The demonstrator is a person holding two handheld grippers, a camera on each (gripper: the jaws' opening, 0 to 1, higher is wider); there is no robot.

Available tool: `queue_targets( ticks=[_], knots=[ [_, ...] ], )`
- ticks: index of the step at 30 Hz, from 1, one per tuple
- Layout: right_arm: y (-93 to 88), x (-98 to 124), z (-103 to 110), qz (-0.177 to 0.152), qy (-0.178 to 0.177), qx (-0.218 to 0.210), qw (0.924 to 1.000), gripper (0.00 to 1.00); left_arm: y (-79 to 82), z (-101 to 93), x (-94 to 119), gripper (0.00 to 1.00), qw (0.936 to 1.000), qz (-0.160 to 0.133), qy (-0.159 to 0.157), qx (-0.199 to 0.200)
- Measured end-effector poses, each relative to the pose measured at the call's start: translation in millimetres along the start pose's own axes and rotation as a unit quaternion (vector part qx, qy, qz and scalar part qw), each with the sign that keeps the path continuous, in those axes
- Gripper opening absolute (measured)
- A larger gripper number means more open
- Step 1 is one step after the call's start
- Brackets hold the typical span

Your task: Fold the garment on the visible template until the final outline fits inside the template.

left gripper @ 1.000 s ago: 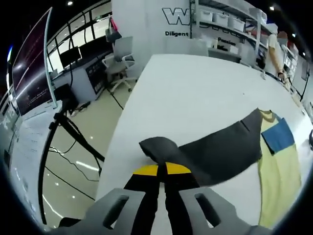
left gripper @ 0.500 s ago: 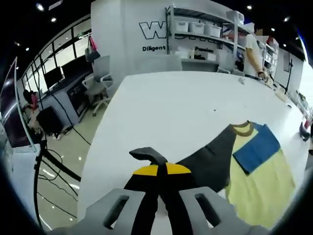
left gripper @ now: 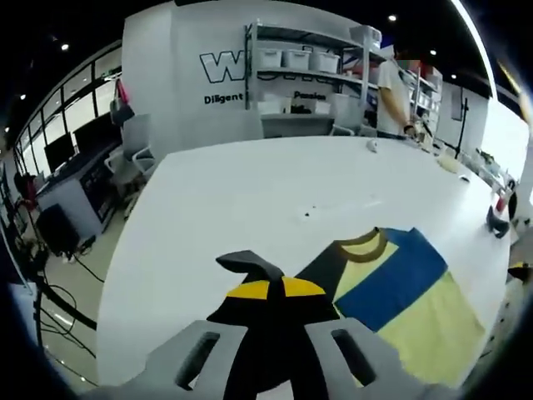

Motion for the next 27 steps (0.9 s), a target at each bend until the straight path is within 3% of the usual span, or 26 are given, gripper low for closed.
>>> queue_targets(
  ticks=[12, 19, 24, 27],
  knots=[
    [-8.0, 3, 1, 0.021, 0.010, 0.037, 0.9991, 0.99, 10.9, -58.9, -26, 0.02, 0.9983, -0.005, -0.057, -0.007],
    [-16.1, 7, -7, 0.028, 0.002, 0.032, 0.9991, 0.99, 21.5, -97.8, -46, 0.02, 0.9963, -0.007, -0.081, -0.029],
    [-22.2, 9, -14, 0.033, -0.007, 0.025, 0.9991, 0.99, 33.5, -139.1, -64, 0.02, 0.9916, -0.009, -0.106, -0.073],
    [-25.1, 11, -19, 0.035, -0.014, 0.019, 0.9991, 0.99, 29.5, -157.9, -75, 0.02, 0.9851, 0.003, -0.110, -0.132]
  ],
)
Point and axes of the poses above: the point that each gripper's makers call its tool centre point, and the gripper's own axes: x roughly backward along the fingers, z roughly to its left, y roughly out of its top, the point moved 9 cm from there along x, roughly backward along the fingers, and after that the axes turned 14 degrees about -y, right-handed, at the moved point
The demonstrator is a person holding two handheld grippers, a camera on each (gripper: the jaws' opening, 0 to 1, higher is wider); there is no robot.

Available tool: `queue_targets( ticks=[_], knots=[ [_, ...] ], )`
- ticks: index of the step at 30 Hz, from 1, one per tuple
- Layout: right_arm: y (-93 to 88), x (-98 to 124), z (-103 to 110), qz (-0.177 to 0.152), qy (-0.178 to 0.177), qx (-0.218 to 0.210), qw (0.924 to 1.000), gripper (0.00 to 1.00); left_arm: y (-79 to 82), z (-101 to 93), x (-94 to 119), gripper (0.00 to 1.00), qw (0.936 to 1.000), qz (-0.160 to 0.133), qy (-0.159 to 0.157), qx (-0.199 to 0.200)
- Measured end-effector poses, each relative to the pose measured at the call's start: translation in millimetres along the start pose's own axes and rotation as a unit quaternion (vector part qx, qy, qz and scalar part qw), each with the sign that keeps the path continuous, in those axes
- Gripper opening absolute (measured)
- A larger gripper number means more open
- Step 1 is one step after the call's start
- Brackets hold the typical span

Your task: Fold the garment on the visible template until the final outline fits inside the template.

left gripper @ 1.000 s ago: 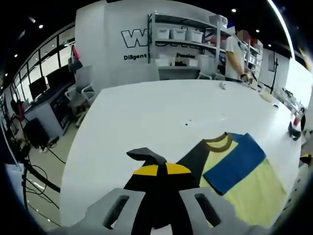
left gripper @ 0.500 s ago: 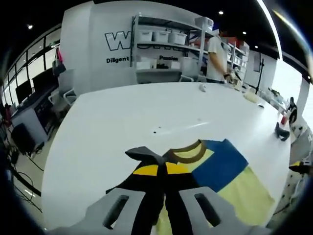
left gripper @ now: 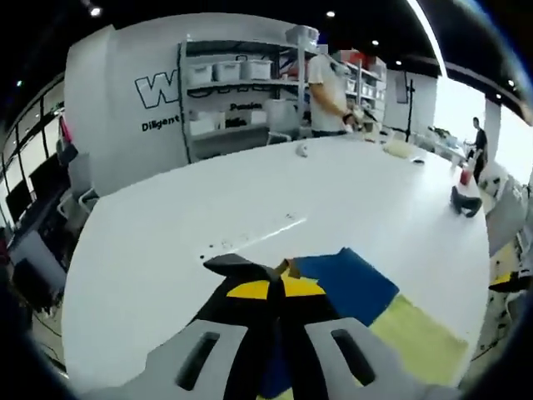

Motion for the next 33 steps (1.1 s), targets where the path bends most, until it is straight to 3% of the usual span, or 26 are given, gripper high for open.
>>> queue_targets(
  ticks=[6, 8, 16, 17, 20, 25, 30, 33],
  knots=[
    [-5.9, 1, -8, 0.006, -0.009, -0.007, 0.9999, 0.99, -13.5, -24.2, -33, 0.02, 0.9991, 0.027, -0.030, -0.015],
    [-7.2, 0, -9, 0.007, -0.011, -0.008, 0.9999, 0.99, -16.1, -29.1, -41, 0.02, 0.9989, 0.024, -0.038, -0.016],
    [-9.5, -1, -12, 0.012, -0.014, -0.011, 0.9998, 0.99, -27.3, -41.7, -63, 0.05, 0.9973, 0.029, -0.066, -0.013],
    [-9.4, -2, -12, 0.012, -0.015, -0.011, 0.9998, 0.99, -30.8, -46.6, -67, 0.06, 0.9956, 0.029, -0.090, 0.000],
    [-8.6, -3, -13, 0.012, -0.016, -0.011, 0.9997, 0.99, -32.1, -49.9, -69, 0.09, 0.9938, 0.030, -0.107, 0.005],
    [-7.6, -5, -11, 0.010, -0.014, -0.010, 0.9998, 0.99, -26.1, -53.6, -68, 0.28, 0.9905, 0.002, -0.137, 0.004],
    [-7.0, -5, -11, 0.009, -0.014, -0.009, 0.9998, 0.99, -25.6, -39.7, -64, 0.50, 0.9918, 0.001, -0.126, -0.019],
    [-6.0, -5, -11, 0.008, -0.013, -0.007, 0.9999, 0.99, -29.2, -35.8, -58, 0.55, 0.9920, -0.001, -0.125, -0.016]
  ],
)
Point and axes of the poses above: the point that each gripper's makers call its tool centre point, and the gripper's own axes: x roughly backward along the fingers, z roughly to its left, y roughly out of its top, the point moved 9 cm from there along x, roughly backward along the fingers, and after that the axes turned 14 degrees about -y, right-handed, at the moved point
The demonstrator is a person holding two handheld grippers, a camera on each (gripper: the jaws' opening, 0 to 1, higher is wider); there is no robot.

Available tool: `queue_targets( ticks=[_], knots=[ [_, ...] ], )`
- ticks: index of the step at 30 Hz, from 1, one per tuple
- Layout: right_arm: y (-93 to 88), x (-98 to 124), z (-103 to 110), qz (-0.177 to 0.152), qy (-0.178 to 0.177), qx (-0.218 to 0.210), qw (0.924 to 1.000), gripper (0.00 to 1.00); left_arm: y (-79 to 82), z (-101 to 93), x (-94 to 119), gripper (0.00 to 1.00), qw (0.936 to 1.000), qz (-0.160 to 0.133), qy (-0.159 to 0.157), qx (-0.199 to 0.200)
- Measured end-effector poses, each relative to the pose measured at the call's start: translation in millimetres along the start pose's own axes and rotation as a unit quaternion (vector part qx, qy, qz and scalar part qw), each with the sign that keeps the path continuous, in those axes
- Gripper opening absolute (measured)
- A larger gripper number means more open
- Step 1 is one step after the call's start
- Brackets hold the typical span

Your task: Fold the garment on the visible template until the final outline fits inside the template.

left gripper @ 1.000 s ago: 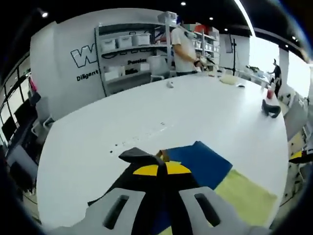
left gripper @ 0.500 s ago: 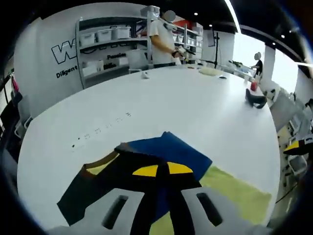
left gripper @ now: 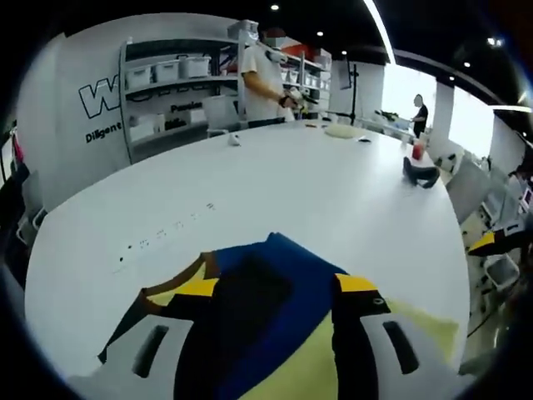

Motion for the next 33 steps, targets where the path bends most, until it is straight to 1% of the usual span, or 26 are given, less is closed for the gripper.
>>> queue_targets(
  ticks=[1, 4, 8, 10, 11, 12, 17, 18, 19, 22, 23, 24, 26, 28, 30, 31, 32, 33],
  knots=[
    [0.4, 0, 0, 0.000, 0.000, 0.001, 1.0000, 0.99, -2.0, 1.6, 5, 0.58, 1.0000, -0.007, -0.002, 0.002],
    [1.4, 0, 0, 0.000, 0.000, 0.002, 1.0000, 0.99, -7.6, -0.3, 15, 0.68, 1.0000, -0.005, -0.001, 0.004],
    [3.3, -1, 0, -0.003, 0.002, 0.004, 1.0000, 0.99, -14.0, 2.0, 29, 0.76, 0.9999, -0.004, 0.005, 0.008],
    [4.4, -1, 0, -0.004, 0.002, 0.004, 1.0000, 0.99, -17.2, 3.2, 35, 0.81, 0.9999, -0.007, 0.008, 0.010],
    [5.5, -2, -1, -0.005, 0.003, 0.004, 1.0000, 0.99, -21.6, 4.4, 43, 0.84, 0.9998, -0.009, 0.011, 0.014],
    [5.8, -2, -1, -0.005, 0.003, 0.004, 1.0000, 0.99, -22.6, 4.7, 44, 0.86, 0.9998, -0.010, 0.012, 0.015],
    [7.0, -3, -1, -0.008, 0.003, 0.002, 1.0000, 0.99, -34.4, 7.1, 60, 0.92, 0.9996, -0.008, 0.018, 0.022],
    [6.8, -3, -2, -0.007, 0.004, 0.001, 1.0000, 0.99, -41.2, 8.8, 68, 0.93, 0.9994, -0.006, 0.026, 0.022],
    [6.7, -3, -2, -0.006, 0.004, 0.002, 1.0000, 0.99, -44.6, 9.8, 72, 0.94, 0.9993, -0.005, 0.030, 0.023],
    [6.4, -4, -2, -0.005, 0.004, 0.004, 1.0000, 0.99, -49.8, 10.5, 79, 0.99, 0.9990, -0.008, 0.035, 0.026],
    [6.4, -4, -1, -0.004, 0.004, 0.004, 1.0000, 0.99, -51.5, 10.7, 82, 0.99, 0.9989, -0.009, 0.036, 0.027],
    [6.5, -4, -1, -0.003, 0.007, 0.006, 0.9999, 0.99, -64.5, 12.3, 94, 0.99, 0.9986, -0.007, 0.041, 0.032],
    [6.8, -5, -1, 0.000, 0.010, 0.010, 0.9999, 0.99, -77.9, 12.9, 108, 0.99, 0.9982, 0.010, 0.049, 0.033],
    [6.6, -5, 0, 0.002, 0.012, 0.011, 0.9999, 0.99, -84.3, 13.9, 116, 0.99, 0.9978, 0.009, 0.052, 0.040],
    [6.3, -6, 1, 0.003, 0.013, 0.012, 0.9998, 0.99, -90.3, 18.5, 119, 0.99, 0.9969, 0.006, 0.060, 0.050],
    [5.7, -6, 2, 0.004, 0.015, 0.012, 0.9998, 0.99, -95.8, 21.8, 121, 0.98, 0.9954, 0.011, 0.066, 0.068],
    [5.2, -6, 2, 0.005, 0.016, 0.012, 0.9998, 0.99, -97.8, 22.6, 122, 0.96, 0.9945, 0.013, 0.068, 0.079],
    [4.6, -7, 2, 0.005, 0.016, 0.012, 0.9998, 0.99, -102.0, 27.5, 125, 0.92, 0.9914, -0.005, 0.072, 0.110]
  ],
)
Point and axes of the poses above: the point that each gripper's makers call its tool centre point, and the gripper's own axes: x roughly backward along the fingers, z roughly to its left, y roughly out of its top, the point moved 9 cm from there along x, roughly backward along the fingers, and after that the axes turned 14 degrees about -y, right-handed, at the moved point
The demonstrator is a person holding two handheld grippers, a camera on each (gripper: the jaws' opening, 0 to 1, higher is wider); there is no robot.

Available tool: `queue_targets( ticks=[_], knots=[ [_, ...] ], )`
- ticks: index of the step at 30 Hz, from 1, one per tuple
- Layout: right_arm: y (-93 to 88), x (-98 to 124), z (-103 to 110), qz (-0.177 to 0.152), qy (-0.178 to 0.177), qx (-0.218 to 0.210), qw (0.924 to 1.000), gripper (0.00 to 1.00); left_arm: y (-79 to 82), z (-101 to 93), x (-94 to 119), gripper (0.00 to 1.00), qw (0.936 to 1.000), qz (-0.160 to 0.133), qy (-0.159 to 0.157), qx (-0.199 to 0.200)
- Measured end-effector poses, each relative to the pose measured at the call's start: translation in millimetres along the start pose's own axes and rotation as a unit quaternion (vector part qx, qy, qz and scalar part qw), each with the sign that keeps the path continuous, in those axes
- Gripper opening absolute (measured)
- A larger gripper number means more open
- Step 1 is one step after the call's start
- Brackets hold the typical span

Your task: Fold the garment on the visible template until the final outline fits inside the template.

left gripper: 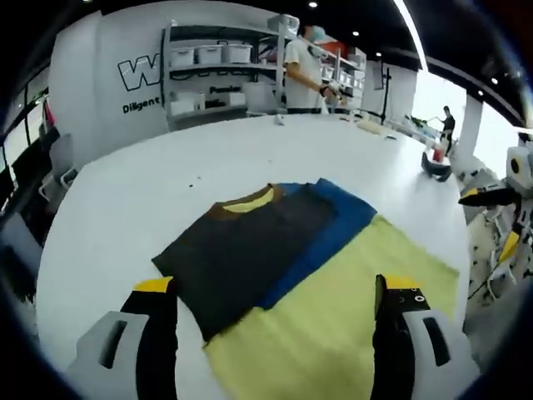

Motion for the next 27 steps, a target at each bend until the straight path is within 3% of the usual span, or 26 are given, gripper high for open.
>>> queue_targets(
  ticks=[3, 6, 9, 11, 13, 14, 16, 19, 23, 27],
  knots=[
    [-3.3, -1, 1, 0.003, 0.001, -0.002, 1.0000, 0.99, -2.7, 14.1, 4, 0.80, 0.9977, -0.038, 0.000, 0.056],
    [-6.6, -2, 1, 0.007, 0.000, -0.005, 1.0000, 0.99, -9.9, 29.5, 9, 0.74, 0.9981, -0.015, 0.040, 0.045],
    [-8.4, -3, 0, 0.009, -0.002, -0.006, 0.9999, 0.99, -17.1, 37.7, 9, 0.55, 0.9974, 0.005, 0.046, 0.055],
    [-9.4, -3, 0, 0.010, -0.002, -0.008, 0.9999, 0.99, -21.8, 41.8, 8, 0.52, 0.9965, 0.010, 0.047, 0.069],
    [-10.9, -4, 0, 0.013, -0.002, -0.008, 0.9999, 0.99, -28.9, 47.1, 10, 0.45, 0.9940, 0.030, 0.076, 0.072],
    [-11.3, -4, 0, 0.014, -0.003, -0.008, 0.9999, 0.99, -31.3, 48.0, 11, 0.37, 0.9933, 0.043, 0.081, 0.069],
    [-13.2, -4, 0, 0.016, -0.002, -0.010, 0.9998, 0.99, -34.0, 47.4, 11, 0.28, 0.9924, 0.038, 0.082, 0.084],
    [-16.4, -4, 0, 0.021, -0.002, -0.011, 0.9997, 0.99, -37.4, 48.0, 9, 0.29, 0.9913, 0.040, 0.081, 0.095],
    [-21.0, -4, 1, 0.028, -0.003, -0.011, 0.9995, 0.99, -39.3, 50.4, 7, 0.17, 0.9907, 0.045, 0.086, 0.096],
    [-23.9, -4, 2, 0.033, -0.003, -0.012, 0.9994, 0.99, -44.7, 51.9, 4, 0.12, 0.9883, 0.056, 0.080, 0.117]
  ],
)
Point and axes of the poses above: the point that each gripper's makers call its tool centre point, and the gripper's own axes: x roughly backward along the fingers, z roughly to its left, y roughly out of its top, the point moved 9 cm from there along x, roughly backward along the fingers, and after that the axes turned 14 degrees about -y, right-handed, at the moved point
